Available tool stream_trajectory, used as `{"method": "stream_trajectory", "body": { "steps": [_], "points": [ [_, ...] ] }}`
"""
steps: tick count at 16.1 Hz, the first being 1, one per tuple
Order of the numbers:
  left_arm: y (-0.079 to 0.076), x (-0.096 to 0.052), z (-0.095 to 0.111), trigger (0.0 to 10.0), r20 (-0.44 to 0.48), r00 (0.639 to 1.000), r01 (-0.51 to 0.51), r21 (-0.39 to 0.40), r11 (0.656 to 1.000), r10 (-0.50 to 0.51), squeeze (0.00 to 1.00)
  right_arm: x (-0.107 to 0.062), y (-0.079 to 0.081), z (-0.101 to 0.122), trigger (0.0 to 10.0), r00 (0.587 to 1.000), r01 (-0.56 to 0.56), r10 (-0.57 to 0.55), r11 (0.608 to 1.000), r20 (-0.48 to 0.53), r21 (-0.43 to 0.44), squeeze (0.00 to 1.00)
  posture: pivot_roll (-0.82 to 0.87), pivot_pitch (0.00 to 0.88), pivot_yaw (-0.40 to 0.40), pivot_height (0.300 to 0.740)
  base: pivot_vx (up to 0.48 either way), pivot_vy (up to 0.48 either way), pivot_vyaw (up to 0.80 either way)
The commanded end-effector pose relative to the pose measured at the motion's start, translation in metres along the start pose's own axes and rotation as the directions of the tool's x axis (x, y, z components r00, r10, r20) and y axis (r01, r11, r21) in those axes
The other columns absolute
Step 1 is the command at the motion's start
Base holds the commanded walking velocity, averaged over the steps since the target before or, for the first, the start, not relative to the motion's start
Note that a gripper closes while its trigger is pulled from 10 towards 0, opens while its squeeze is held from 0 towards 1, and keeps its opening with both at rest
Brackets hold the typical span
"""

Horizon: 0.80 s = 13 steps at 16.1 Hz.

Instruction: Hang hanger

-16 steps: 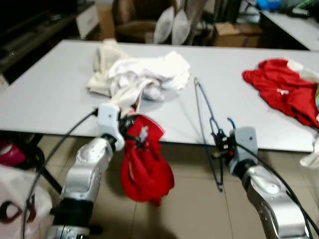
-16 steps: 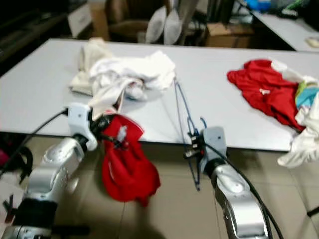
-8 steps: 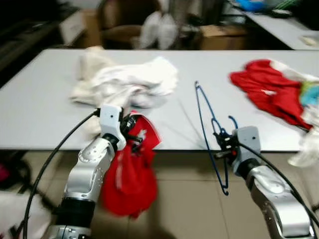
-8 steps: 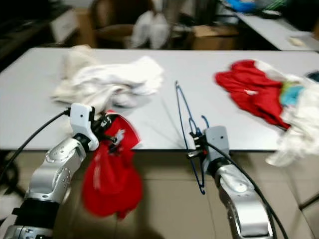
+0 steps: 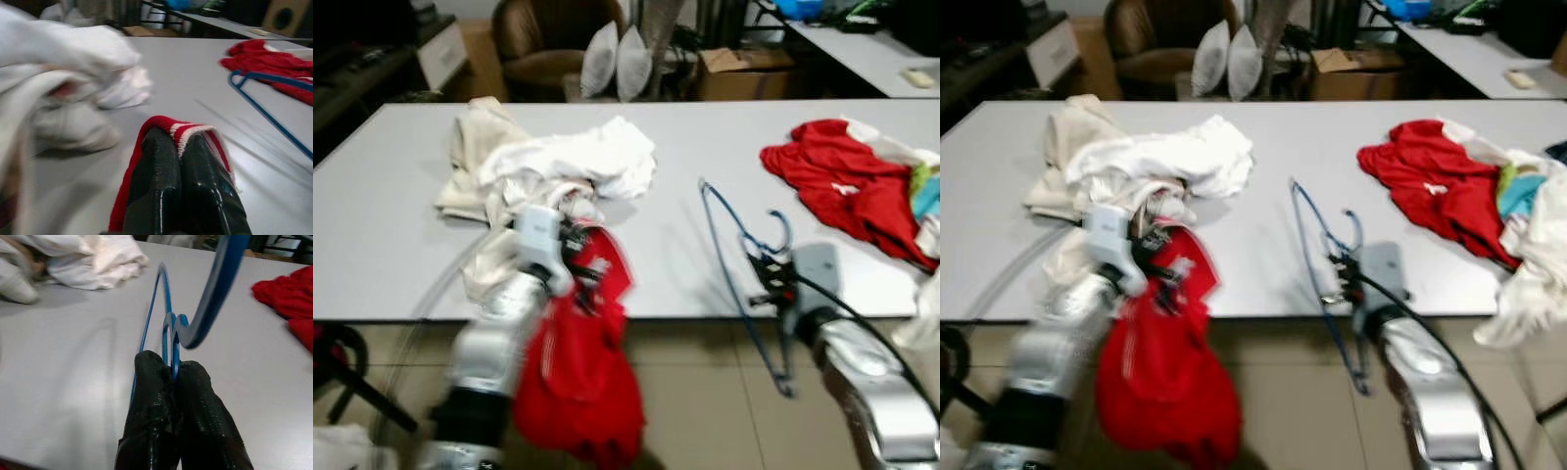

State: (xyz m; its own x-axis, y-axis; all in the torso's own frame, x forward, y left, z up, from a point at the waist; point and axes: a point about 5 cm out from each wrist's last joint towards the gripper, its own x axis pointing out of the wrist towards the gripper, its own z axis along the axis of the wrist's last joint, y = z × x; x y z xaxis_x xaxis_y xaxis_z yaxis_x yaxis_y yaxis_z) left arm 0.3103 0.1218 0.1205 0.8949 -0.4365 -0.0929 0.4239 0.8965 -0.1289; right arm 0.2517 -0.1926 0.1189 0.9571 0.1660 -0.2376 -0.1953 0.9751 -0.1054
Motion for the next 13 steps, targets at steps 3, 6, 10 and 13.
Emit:
{"method": "stream_trajectory", "body": {
  "steps": [3,6,10,13],
  "points": [
    [0.0081,-0.0007,0.0156,10.0,0.060,0.998,-0.018,0.031,0.999,0.016,0.00,0.0025,0.0060,0.0010,10.0,1.000,-0.021,0.021,1.000,0.005,0.016,0.00,-0.17,0.000,0.031,0.740,0.330,0.000,0.00],
    [0.0073,-0.0006,0.0159,10.0,0.064,0.998,-0.016,0.031,0.999,0.014,0.00,0.0028,0.0067,0.0015,10.0,1.000,-0.028,0.027,1.000,0.009,0.010,0.00,-0.17,0.000,0.028,0.740,0.330,0.000,0.00],
    [0.0071,-0.0008,0.0158,10.0,0.066,0.998,-0.012,0.033,0.999,0.010,0.00,0.0037,0.0054,0.0029,10.0,1.000,-0.028,0.028,1.000,0.013,-0.003,0.00,-0.17,0.000,0.028,0.740,0.331,0.000,0.00],
    [0.0050,0.0015,0.0198,10.0,0.077,0.997,0.004,0.041,0.999,-0.007,0.00,0.0041,0.0041,0.0064,10.0,0.999,-0.032,0.032,0.999,0.031,-0.013,0.00,-0.17,0.000,0.028,0.740,0.330,0.000,0.00]
  ]
}}
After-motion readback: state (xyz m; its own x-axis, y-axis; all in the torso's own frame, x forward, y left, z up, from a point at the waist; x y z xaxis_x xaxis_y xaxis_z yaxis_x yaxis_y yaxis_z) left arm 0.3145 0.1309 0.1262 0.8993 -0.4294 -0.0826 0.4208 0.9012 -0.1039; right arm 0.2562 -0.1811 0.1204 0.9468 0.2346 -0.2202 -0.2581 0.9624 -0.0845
